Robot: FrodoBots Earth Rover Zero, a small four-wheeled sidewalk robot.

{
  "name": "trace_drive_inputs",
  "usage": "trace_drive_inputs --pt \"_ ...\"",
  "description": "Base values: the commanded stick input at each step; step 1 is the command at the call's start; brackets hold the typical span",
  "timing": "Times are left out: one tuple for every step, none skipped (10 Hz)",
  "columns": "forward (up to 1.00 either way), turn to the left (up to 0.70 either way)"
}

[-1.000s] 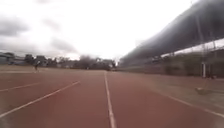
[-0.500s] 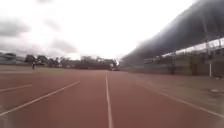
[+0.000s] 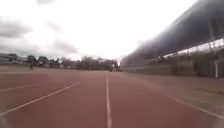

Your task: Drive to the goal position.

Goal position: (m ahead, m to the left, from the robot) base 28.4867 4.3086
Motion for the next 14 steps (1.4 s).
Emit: trace_drive_inputs --pt "0.85 0.00" --pt "0.85 0.00" --pt "0.85 0.00" --pt "0.85 0.00" --pt "0.85 0.00" --pt "0.85 0.00" --pt "0.85 0.00" --pt "0.85 0.00" --pt "0.85 0.00" --pt "0.85 0.00" --pt "0.85 0.00" --pt "0.85 0.00" --pt "0.85 0.00" --pt "0.85 0.00"
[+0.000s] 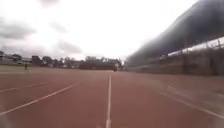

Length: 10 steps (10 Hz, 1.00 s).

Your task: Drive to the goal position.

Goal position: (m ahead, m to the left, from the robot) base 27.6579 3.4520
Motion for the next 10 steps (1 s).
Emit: trace_drive_inputs --pt "0.85 0.00" --pt "0.85 0.00" --pt "0.85 0.00" --pt "0.85 0.00" --pt "0.85 0.00" --pt "0.85 0.00" --pt "0.85 0.00" --pt "0.85 0.00" --pt "0.85 0.00" --pt "0.85 0.00"
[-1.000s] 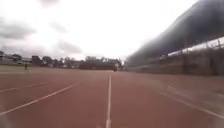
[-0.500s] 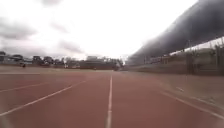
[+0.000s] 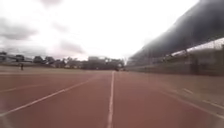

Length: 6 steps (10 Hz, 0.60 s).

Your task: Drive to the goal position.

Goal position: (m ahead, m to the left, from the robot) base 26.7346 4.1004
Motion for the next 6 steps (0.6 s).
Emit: trace_drive_inputs --pt "0.85 0.00" --pt "0.85 0.00" --pt "0.85 0.00" --pt "0.85 0.00" --pt "0.85 0.00" --pt "0.85 0.00"
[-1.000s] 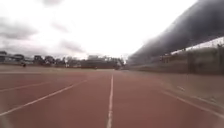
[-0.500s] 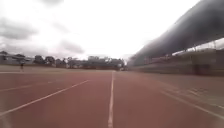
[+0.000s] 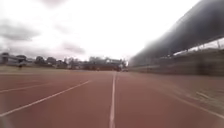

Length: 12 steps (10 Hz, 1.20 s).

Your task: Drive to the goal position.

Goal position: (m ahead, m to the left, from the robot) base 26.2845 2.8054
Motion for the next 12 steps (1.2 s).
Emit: trace_drive_inputs --pt "0.85 0.00" --pt "0.85 0.00" --pt "0.85 0.00" --pt "0.85 0.00" --pt "0.85 0.00" --pt "0.85 0.00" --pt "0.85 0.00" --pt "0.85 0.00" --pt "0.85 0.00" --pt "0.85 0.00" --pt "0.85 0.00" --pt "0.85 0.00"
